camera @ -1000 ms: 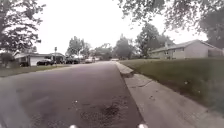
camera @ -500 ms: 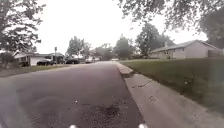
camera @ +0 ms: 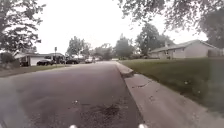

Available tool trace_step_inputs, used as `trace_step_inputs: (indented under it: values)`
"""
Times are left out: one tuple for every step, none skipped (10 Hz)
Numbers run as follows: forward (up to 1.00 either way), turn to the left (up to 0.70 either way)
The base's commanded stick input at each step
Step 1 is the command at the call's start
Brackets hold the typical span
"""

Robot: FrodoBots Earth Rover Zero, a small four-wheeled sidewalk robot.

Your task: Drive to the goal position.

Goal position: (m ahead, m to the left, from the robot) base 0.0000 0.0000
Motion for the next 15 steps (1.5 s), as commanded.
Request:
trace_step_inputs:
  values:
    - [0.07, 0.0]
    - [0.07, 0.0]
    - [0.07, 0.0]
    - [0.07, 0.0]
    - [0.07, 0.0]
    - [0.07, 0.0]
    - [0.06, 0.0]
    - [0.06, 0.0]
    - [0.07, 0.0]
    - [0.07, 0.0]
    - [0.07, 0.0]
    - [0.06, 0.0]
    - [0.06, 0.0]
    - [0.06, 0.0]
    - [0.07, 0.0]
